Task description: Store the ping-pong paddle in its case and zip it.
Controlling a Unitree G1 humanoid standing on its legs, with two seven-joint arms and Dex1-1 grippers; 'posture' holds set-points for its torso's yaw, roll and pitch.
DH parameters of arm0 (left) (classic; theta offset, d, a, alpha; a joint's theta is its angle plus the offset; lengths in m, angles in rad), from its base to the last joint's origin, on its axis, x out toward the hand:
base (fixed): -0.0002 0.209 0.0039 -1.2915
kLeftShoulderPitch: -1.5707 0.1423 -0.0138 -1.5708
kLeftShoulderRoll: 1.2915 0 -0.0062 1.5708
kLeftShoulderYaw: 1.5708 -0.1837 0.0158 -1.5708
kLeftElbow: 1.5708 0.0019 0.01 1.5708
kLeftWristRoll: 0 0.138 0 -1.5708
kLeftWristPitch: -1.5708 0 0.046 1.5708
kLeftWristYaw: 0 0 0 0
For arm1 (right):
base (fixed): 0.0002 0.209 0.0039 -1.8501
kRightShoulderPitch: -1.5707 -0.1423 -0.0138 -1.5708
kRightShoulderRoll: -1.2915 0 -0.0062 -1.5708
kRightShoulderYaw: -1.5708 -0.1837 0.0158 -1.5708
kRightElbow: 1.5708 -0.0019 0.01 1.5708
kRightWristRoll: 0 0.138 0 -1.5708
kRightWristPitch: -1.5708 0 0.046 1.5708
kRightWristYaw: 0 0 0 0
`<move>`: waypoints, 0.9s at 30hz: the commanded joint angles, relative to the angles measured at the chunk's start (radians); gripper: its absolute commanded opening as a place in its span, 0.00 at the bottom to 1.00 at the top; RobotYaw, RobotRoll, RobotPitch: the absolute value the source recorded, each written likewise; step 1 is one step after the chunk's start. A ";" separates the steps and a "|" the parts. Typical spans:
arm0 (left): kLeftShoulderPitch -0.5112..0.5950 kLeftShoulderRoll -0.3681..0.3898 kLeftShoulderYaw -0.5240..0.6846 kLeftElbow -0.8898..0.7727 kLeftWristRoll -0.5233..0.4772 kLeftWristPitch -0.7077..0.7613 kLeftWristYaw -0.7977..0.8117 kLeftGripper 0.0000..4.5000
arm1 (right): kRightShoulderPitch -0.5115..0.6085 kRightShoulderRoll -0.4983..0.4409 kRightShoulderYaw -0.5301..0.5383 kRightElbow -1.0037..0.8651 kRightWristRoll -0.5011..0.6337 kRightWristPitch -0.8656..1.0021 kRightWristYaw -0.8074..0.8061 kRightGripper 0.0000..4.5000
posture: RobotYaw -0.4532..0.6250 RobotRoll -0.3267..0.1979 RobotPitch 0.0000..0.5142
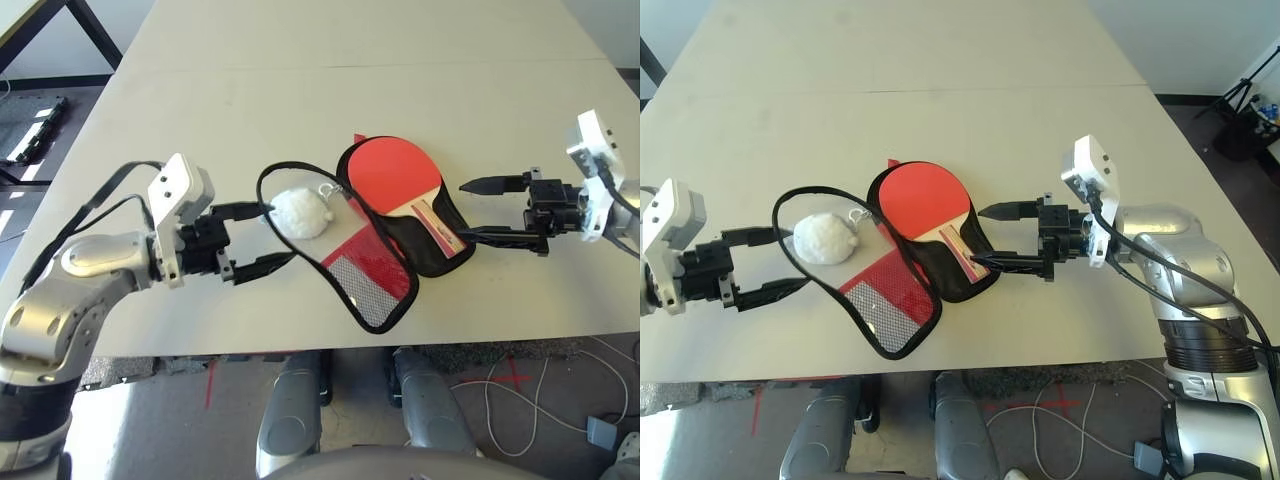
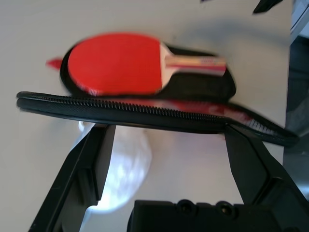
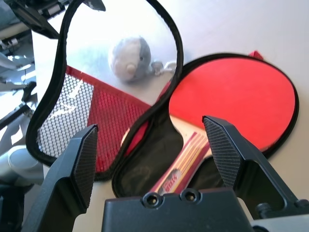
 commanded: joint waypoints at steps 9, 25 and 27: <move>-0.196 -0.335 -0.295 0.207 0.176 -0.188 0.071 1.00 | -0.120 -0.012 -0.103 0.166 0.019 -0.009 -0.048 0.99 | 0.44 0.62 0.46; -0.226 -0.474 -0.319 0.425 0.413 -0.351 0.221 1.00 | -0.127 0.026 -0.115 0.241 -0.045 -0.037 -0.203 0.99 | 0.41 0.62 0.47; -0.223 -0.456 -0.293 0.390 0.392 -0.333 0.211 1.00 | -0.130 0.015 -0.097 0.277 -0.058 0.002 -0.209 0.99 | 0.42 0.62 0.48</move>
